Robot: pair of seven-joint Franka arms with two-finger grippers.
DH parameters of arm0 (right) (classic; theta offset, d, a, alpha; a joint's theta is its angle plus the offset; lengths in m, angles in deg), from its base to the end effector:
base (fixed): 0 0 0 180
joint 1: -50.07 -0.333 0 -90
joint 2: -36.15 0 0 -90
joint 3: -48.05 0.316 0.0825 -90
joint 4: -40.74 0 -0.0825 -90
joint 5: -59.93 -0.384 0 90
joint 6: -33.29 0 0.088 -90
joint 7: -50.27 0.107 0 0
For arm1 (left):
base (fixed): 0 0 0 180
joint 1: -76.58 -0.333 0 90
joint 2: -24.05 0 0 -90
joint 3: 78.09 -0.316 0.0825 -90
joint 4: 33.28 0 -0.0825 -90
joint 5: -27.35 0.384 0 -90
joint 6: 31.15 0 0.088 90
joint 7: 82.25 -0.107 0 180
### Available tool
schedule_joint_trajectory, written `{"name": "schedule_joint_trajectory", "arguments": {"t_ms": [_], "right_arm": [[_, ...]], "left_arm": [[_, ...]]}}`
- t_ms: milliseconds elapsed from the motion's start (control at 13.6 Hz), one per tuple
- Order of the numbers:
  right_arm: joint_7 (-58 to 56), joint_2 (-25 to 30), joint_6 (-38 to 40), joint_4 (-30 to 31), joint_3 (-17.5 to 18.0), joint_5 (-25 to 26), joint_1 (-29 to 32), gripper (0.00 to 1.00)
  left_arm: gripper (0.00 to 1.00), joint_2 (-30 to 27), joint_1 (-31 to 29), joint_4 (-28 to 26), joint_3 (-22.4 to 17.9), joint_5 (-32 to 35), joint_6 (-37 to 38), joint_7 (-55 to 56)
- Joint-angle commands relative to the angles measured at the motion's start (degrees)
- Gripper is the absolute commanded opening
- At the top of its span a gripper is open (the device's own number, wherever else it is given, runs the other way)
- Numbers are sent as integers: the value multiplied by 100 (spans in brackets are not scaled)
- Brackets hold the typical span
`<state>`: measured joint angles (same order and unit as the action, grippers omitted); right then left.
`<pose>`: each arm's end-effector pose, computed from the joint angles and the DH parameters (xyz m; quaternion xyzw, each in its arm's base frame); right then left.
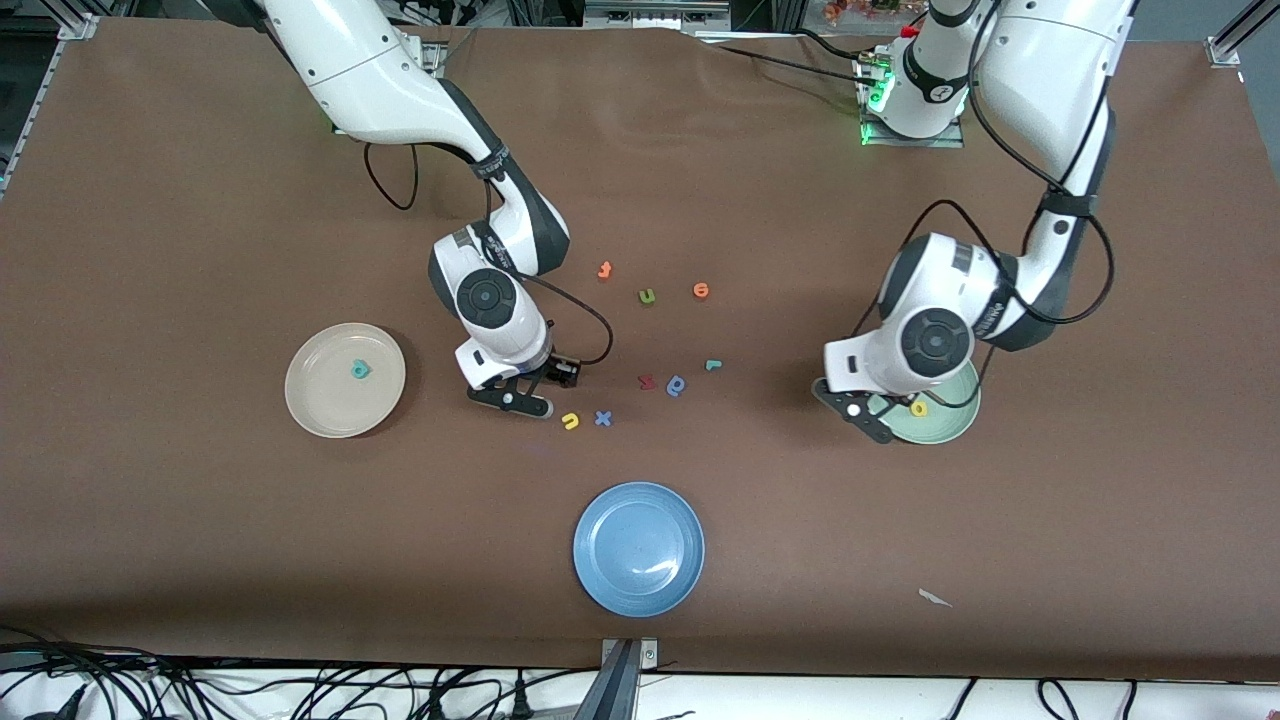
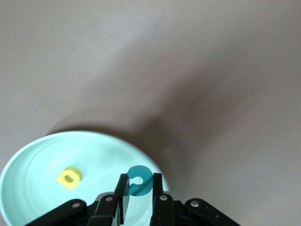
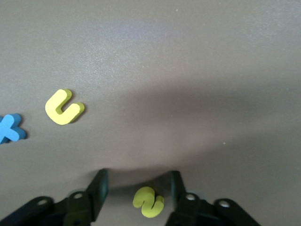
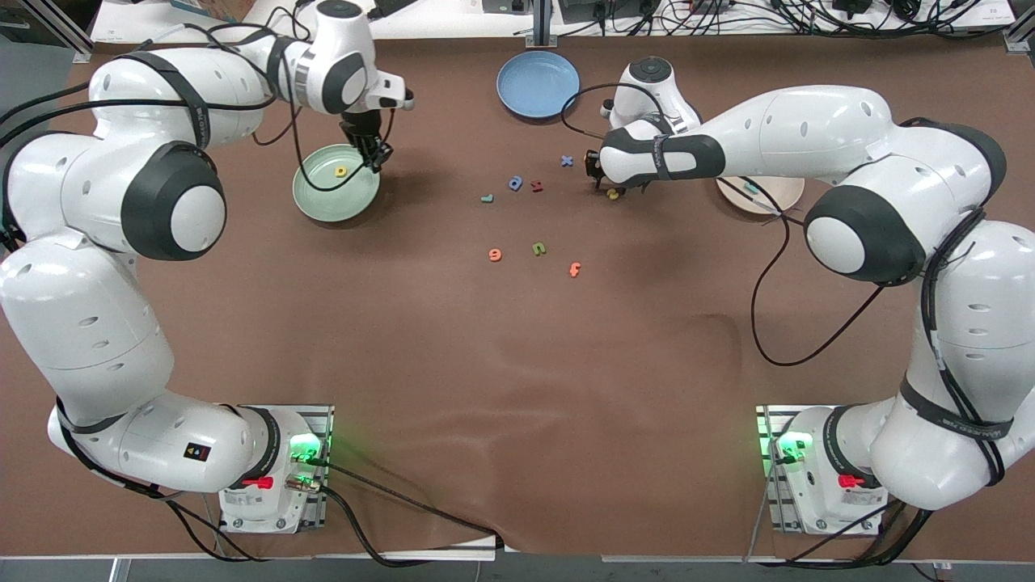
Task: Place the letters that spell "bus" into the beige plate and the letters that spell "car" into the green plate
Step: 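Place the teal c on the green plate with the left gripper, then grasp the yellow 2 and carry it to the beige plate with the right gripper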
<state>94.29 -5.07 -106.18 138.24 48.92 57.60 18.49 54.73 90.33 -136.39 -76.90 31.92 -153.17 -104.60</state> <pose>0.5701 0.3615 0.1764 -0.9928 0.1180 0.0062 0.0184 0.6107 -0.1585 0.2339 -0.9344 0.3402 0.1038 0.0194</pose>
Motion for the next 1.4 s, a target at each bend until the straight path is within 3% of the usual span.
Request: {"name": "schedule_joint_trajectory", "arguments": {"t_ms": [0, 74, 147, 221, 663, 1031, 1325], "right_arm": [[-52, 360, -2, 496, 27, 75, 20, 57], [-52, 396, -10, 558, 36, 75, 20, 54], [-52, 396, -19, 559, 45, 75, 29, 52], [-61, 396, -19, 559, 45, 75, 20, 50], [-96, 370, -116, 559, 53, 58, 29, 22], [-209, 597, -2, 559, 62, 40, 177, 13], [-1357, 1203, 1208, 594, 62, 40, 791, 12]], "left_arm": [[0, -352, 4, -787, -153, 141, -601, -235], [0, -387, 4, -1025, -223, 141, -951, -244], [27, -387, 4, -1079, -224, 141, -1085, -235], [99, -396, 13, -1054, -233, 149, -1087, -235], [100, -791, 214, -878, -154, 71, -621, 44], [100, -599, 452, -571, 574, 88, -638, 2774], [100, -99, 776, 69, 821, 79, -691, 4234]]}}
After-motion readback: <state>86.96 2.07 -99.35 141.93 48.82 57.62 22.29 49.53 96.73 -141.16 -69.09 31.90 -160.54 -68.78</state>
